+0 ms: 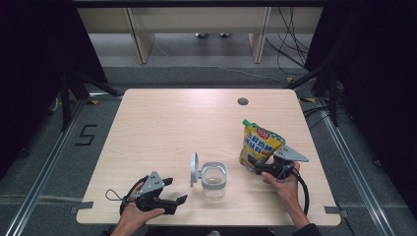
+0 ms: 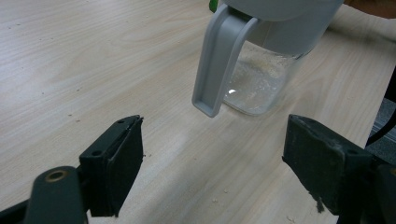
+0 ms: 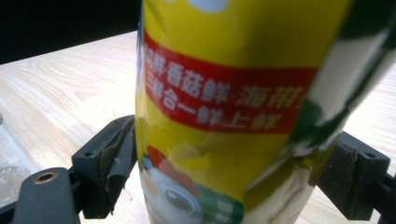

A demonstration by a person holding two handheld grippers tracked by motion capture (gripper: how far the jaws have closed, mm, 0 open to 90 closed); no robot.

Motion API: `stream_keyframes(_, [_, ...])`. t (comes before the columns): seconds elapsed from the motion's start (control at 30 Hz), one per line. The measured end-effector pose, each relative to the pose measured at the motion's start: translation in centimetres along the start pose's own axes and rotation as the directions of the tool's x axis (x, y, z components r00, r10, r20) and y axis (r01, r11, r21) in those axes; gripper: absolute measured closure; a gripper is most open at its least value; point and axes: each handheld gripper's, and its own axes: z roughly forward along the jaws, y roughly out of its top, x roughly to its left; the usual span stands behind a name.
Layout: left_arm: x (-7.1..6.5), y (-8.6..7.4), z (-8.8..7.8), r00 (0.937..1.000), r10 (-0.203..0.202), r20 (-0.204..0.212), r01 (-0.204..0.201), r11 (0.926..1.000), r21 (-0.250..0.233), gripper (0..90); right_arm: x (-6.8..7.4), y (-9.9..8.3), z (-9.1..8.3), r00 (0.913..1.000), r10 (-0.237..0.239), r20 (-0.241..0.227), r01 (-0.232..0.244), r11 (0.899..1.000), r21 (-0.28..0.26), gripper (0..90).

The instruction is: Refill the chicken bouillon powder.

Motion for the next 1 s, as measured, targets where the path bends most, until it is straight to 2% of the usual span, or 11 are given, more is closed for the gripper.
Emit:
stream_keyframes(0.13, [0.0, 0.0, 0.0, 1.0, 0.0, 0.0, 0.0, 1.0, 0.002, 19.6, -0.1, 0.0, 0.2, 0.9997, 0.019, -0.018, -0.019, 1.0, -0.018, 15.8])
stream_keyframes(0.33, [-0.1, 0.0, 0.1, 0.9999, -0.01, 0.001, 0.01, 0.9999, -0.005, 19.6, -0.1, -0.1, 0.5, 0.9997, 0.022, -0.009, -0.022, 0.999, -0.024, 15.7])
stream_keyframes(0.43, [0.0, 0.0, 0.0, 0.9999, 0.011, -0.008, -0.01, 0.9999, 0.011, 19.6, 0.0, 0.0, 0.6, 0.9996, 0.028, -0.008, -0.028, 0.999, -0.015, 16.0])
stream_keyframes(0.6, [-0.1, 0.0, 0.1, 1.0, -0.002, 0.002, 0.002, 1.0, -0.003, 19.6, -0.3, 0.1, 0.9, 0.9998, -0.01, -0.017, 0.009, 1.0, -0.018, 16.4])
stream_keyframes(0.67, [-0.1, 0.0, 0.1, 1.0, -0.006, 0.002, 0.006, 1.0, -0.002, 19.6, -0.1, 0.1, 1.3, 0.9998, 0.016, -0.013, -0.016, 0.999, -0.043, 16.3])
stream_keyframes(0.7, [-0.1, 0.0, 0.1, 1.0, -0.005, 0.002, 0.005, 1.0, -0.002, 19.6, 0.0, 0.1, 1.2, 0.9996, 0.027, -0.011, -0.027, 0.999, -0.025, 17.1])
stream_keyframes(0.8, [0.0, 0.0, 0.1, 0.9999, 0.011, -0.004, -0.011, 0.9999, 0.006, 19.6, -0.1, 0.2, 1.4, 0.9991, 0.029, -0.032, -0.031, 0.999, -0.039, 18.8])
stream_keyframes(0.9, [-0.1, 0.0, 0.1, 1.0, -0.003, 0.0, 0.003, 1.0, 0.0, 19.6, 0.1, 0.4, 1.4, 0.9995, 0.032, -0.005, -0.032, 0.999, -0.026, 22.3])
stream_keyframes(0.93, [0.1, 0.0, 0.0, 0.9999, 0.012, -0.008, -0.012, 0.9998, 0.014, 19.6, 0.1, 0.4, 1.4, 0.9995, 0.032, -0.005, -0.032, 0.999, -0.026, 22.3])
stream_keyframes(0.97, [-0.1, 0.0, 0.1, 1.0, -0.009, 0.002, 0.009, 0.9999, -0.007, 19.6, 0.2, 0.5, 1.4, 0.999, 0.044, -0.003, -0.044, 0.999, -0.017, 23.0])
stream_keyframes(1.0, [-0.1, 0.0, 0.1, 1.0, -0.002, 0.002, 0.002, 1.0, -0.006, 19.6, 0.2, 0.5, 1.3, 0.9988, 0.044, 0.02, -0.044, 0.999, -0.011, 23.8])
